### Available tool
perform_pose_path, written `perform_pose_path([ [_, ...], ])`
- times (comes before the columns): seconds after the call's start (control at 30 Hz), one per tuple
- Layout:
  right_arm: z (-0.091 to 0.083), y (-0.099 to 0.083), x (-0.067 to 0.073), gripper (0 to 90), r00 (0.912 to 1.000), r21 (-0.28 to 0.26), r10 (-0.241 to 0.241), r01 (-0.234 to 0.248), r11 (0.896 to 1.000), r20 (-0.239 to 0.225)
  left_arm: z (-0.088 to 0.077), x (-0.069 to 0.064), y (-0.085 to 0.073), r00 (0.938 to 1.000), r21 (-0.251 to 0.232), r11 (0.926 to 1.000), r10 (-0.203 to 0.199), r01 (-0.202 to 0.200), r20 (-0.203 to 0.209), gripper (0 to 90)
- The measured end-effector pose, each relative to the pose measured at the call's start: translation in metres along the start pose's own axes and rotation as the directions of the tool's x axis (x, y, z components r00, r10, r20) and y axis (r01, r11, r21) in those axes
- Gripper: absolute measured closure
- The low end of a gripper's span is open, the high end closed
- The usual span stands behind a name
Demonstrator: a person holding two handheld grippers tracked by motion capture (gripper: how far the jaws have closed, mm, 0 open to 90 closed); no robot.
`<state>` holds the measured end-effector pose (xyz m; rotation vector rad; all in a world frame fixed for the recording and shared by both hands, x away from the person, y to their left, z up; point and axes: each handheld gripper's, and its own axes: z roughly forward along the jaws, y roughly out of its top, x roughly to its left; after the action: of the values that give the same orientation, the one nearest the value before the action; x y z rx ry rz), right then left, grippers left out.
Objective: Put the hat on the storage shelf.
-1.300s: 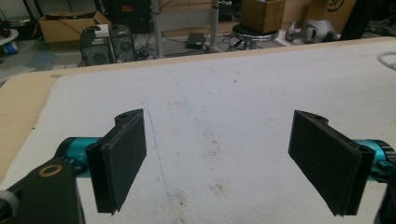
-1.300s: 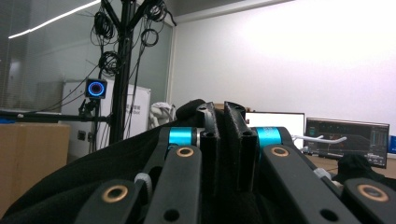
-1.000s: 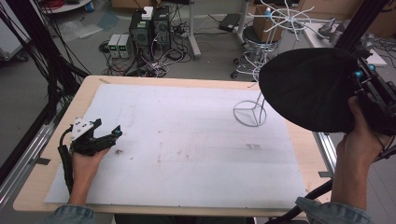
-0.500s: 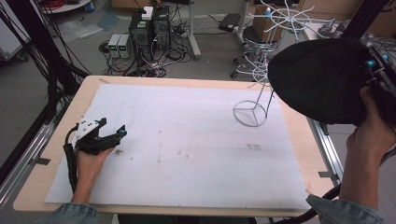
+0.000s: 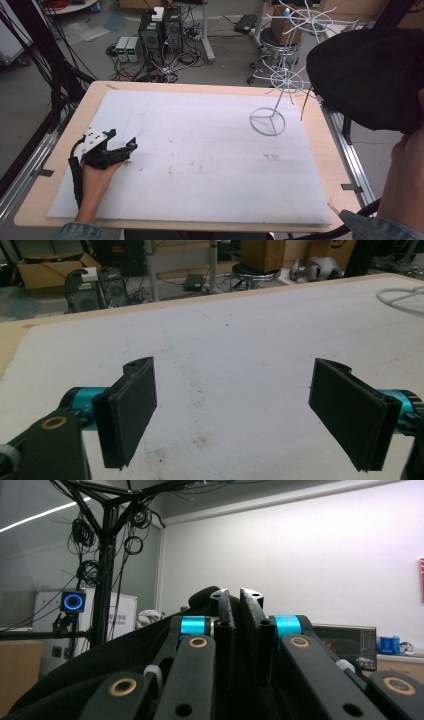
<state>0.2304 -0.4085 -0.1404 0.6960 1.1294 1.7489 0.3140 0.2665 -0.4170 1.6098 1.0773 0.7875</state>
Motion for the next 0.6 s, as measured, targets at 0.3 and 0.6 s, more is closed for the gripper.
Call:
perform_pose_path([
  [0.3,0.004,0.014,-0.007,84.6,0.9999,-0.013,-0.006,0.006,1.0,0.012,-0.001,0.001,-0.001,1.0,0.0,1.0,-0.006,0.006,-0.002,19.5],
  [0.6,0.005,0.027,-0.012,84.5,0.9992,-0.027,-0.015,0.016,1.0,0.037,-0.002,0.001,-0.001,1.0,-0.001,1.0,-0.005,0.005,0.004,19.5],
])
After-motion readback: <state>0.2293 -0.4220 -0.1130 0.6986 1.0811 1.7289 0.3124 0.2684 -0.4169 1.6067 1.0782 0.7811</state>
